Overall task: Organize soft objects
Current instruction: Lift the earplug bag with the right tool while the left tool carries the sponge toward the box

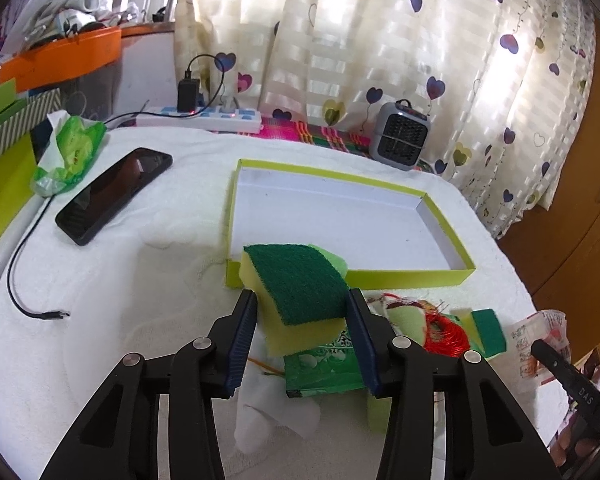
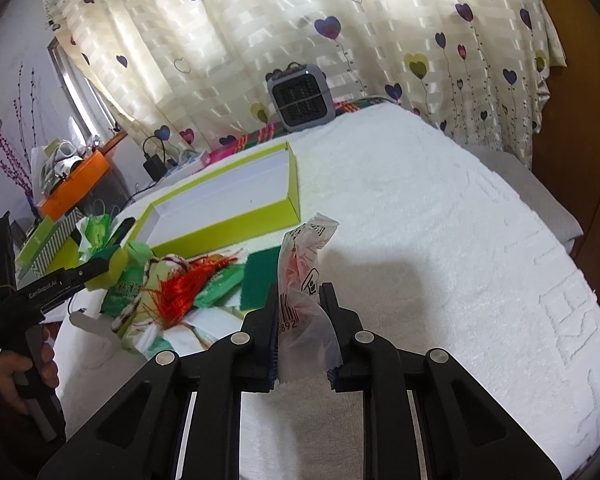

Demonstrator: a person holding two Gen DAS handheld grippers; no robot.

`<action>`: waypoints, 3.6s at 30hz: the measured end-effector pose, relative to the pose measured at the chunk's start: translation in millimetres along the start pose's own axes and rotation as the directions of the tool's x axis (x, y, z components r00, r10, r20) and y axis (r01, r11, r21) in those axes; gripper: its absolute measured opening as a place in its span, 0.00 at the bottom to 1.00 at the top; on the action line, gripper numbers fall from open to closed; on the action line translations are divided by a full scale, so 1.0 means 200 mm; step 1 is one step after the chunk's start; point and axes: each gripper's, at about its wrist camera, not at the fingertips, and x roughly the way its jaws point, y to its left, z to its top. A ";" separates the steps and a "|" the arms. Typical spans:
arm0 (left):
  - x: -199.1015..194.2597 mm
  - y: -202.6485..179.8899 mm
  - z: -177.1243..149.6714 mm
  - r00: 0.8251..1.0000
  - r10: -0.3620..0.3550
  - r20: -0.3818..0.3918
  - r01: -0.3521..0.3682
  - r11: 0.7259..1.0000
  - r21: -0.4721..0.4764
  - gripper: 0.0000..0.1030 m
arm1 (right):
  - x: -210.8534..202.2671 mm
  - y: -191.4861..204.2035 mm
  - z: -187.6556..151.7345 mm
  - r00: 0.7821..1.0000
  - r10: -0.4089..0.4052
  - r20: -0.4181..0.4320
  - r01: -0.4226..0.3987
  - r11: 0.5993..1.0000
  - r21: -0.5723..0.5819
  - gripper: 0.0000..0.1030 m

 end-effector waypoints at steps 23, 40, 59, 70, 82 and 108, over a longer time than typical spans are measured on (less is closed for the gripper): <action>-0.15 0.13 0.12 0.967 -0.250 0.042 0.254 0.957 -0.139 0.39 | -0.05 0.12 0.10 0.998 0.048 0.048 -0.044 0.996 -0.076 0.18; 0.03 0.10 0.12 0.979 -0.193 -0.063 0.187 0.979 -0.085 0.51 | -0.03 0.15 0.10 0.997 0.070 0.026 -0.067 0.993 -0.097 0.18; 0.30 0.06 0.04 0.977 -0.047 -0.209 0.044 0.999 -0.022 0.63 | 0.03 0.20 0.08 0.997 0.074 -0.011 -0.075 0.991 -0.113 0.18; 0.27 0.07 0.04 0.986 -0.038 -0.165 0.027 0.997 -0.068 0.61 | 0.05 0.21 0.06 0.997 0.069 -0.025 -0.072 0.991 -0.110 0.18; 0.21 0.05 0.05 0.993 -0.041 -0.112 0.035 0.998 -0.052 0.34 | 0.06 0.21 0.06 0.997 0.070 -0.029 -0.073 0.991 -0.112 0.18; 0.10 0.10 0.36 0.995 -0.082 -0.051 0.080 0.996 -0.044 0.29 | 0.07 0.37 0.40 0.993 0.112 0.022 -0.104 0.967 -0.232 0.18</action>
